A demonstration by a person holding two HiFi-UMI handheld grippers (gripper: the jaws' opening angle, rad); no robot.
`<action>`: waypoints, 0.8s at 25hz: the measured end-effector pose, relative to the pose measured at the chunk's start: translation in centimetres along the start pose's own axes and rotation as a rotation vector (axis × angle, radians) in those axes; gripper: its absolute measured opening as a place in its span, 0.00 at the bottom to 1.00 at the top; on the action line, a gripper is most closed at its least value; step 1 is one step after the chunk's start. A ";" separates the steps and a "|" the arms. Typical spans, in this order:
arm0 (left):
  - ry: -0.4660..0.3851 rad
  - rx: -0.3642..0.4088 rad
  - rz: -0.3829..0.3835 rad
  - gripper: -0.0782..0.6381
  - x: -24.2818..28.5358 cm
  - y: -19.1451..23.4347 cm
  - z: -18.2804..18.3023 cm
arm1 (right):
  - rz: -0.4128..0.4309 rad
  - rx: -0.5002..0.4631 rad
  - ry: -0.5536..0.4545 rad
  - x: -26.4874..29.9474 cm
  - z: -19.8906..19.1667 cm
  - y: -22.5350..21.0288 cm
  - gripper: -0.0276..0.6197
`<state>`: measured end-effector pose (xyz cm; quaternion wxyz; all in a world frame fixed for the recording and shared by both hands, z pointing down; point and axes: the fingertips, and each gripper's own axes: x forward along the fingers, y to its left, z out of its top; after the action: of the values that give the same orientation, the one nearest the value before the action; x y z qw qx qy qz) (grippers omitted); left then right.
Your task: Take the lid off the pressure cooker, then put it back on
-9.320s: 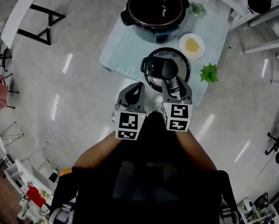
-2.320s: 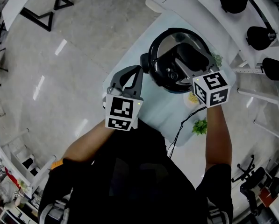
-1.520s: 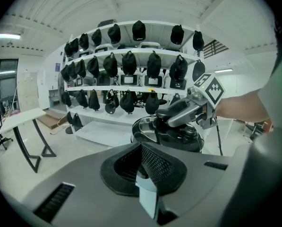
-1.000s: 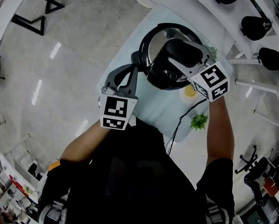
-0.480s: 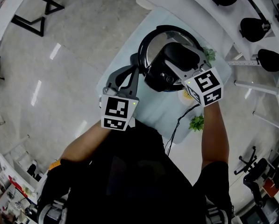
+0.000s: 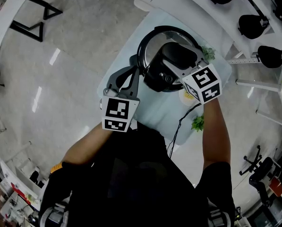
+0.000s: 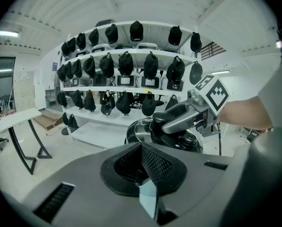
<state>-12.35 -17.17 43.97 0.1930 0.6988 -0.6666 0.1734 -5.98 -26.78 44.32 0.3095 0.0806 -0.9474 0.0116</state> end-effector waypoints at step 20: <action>-0.036 0.029 -0.064 0.12 -0.6 -0.2 1.6 | -0.122 0.039 -0.019 -1.3 -0.3 -0.3 0.53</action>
<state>-12.19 -17.46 42.33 0.1762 0.7254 -0.6449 0.1640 -4.72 -26.87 43.73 0.2992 0.1444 -0.9431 0.0103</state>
